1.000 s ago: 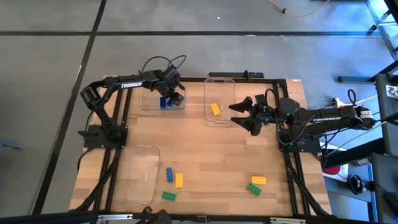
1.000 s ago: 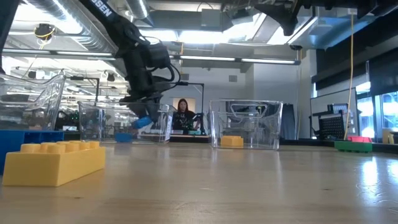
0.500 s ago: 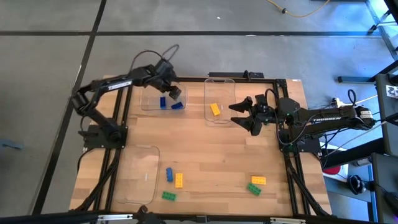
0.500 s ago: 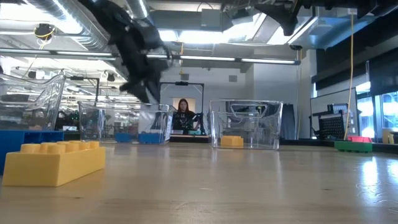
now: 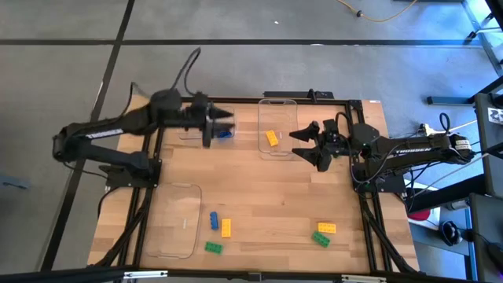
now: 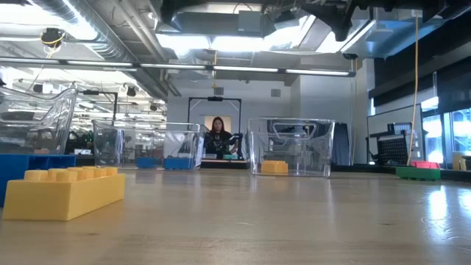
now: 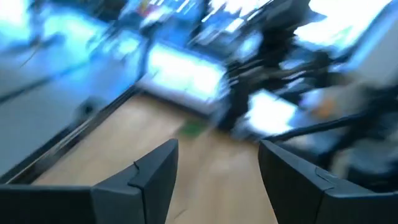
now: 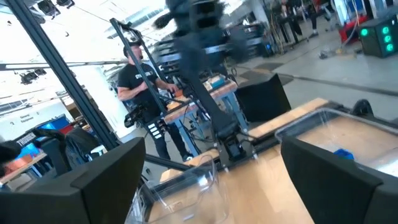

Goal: Sort & place blocks by color
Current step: Put the blue game piece into the top left transparent bin

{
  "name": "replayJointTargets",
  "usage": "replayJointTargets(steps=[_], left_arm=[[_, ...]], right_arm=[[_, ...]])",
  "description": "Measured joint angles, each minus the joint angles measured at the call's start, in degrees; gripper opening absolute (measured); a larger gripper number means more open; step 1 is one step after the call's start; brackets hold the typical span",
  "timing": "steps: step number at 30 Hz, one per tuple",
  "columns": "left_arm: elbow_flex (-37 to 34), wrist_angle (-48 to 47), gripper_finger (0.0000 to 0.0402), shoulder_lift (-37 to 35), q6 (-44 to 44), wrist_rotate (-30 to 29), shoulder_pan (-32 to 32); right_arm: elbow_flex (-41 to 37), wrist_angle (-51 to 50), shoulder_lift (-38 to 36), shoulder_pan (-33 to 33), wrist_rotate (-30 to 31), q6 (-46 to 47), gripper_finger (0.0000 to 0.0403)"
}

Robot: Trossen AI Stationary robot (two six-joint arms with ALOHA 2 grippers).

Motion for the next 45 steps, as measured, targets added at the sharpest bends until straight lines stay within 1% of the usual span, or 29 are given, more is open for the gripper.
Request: replayJointTargets(steps=[2, 5, 8, 12, 26, 28, 30, 31, 33, 35, 38, 41, 43, 45], left_arm=[[-3.43, 9.02, 0.0213, -0.99, -0.23, -2.22, -5.0], [-9.08, 21.26, 0.0213, -1.65, 0.84, -5.57, -10.44], [-13.22, 27.91, 0.0213, -1.98, 2.18, -7.97, -13.29], [-14.95, 28.71, 0.0213, -1.91, 3.0, -10.16, -14.25], [-14.73, 28.67, 0.0213, -1.94, 4.07, -10.22, -14.25], [-14.73, 28.63, 0.0213, -1.94, 3.22, -10.21, -14.25], [-14.71, 28.34, 0.0213, -1.94, 0.51, -9.87, -14.24], [-14.54, 27.33, 0.0213, -1.92, -0.47, -9.06, -14.24], [-12.91, 21.32, 0.0213, -1.59, -0.73, -6.89, -14.32], [-9.93, 11.61, 0.0213, -0.93, -0.62, -5.04, -15.1], [-3.46, -4.01, 0.0213, 1.7, -0.02, -3.57, -17.38], [3.59, -19.83, 0.0213, 6.4, 0.88, -2.86, -21.04], [7.87, -28.6, 0.0213, 10.08, 0.88, -2.72, -24.02], [11.73, -35.2, 0.0213, 14.21, 0.07, -3.02, -27.15]], right_arm=[[0.02, 1.15, 0.0, 0.02, -0.01, -1.12, 0.0378], [0.02, 3.66, 0.0, 0.02, -0.02, -2.77, 0.0378], [0.04, 5.32, -0.02, 0.02, -0.44, -4.43, 0.0378], [0.04, 5.69, -0.02, 0.02, -0.53, -4.61, 0.0378], [0.04, 5.67, -0.02, 0.02, -0.51, -4.24, 0.0378], [0.04, 5.67, -0.02, 0.02, -0.51, -4.24, 0.0378], [0.04, 5.64, -0.02, 0.01, -0.51, -4.17, 0.0378], [0.04, 5.62, -0.02, 0.02, -0.51, -4.13, 0.0378], [0.04, 5.6, -0.02, 0.02, -0.51, -4.13, 0.0378], [0.04, 5.51, -0.02, 0.02, -0.51, -4.17, 0.0378], [0.04, 5.14, -0.02, 0.01, -0.48, -4.07, 0.0378], [0.04, 4.39, -0.04, 0.02, 0.4, -4.02, 0.0378], [0.04, 4.16, -0.04, 0.0, 0.56, -4.04, 0.0378], [0.04, 3.94, -0.04, 0.0, 0.58, -4.22, 0.0378]])
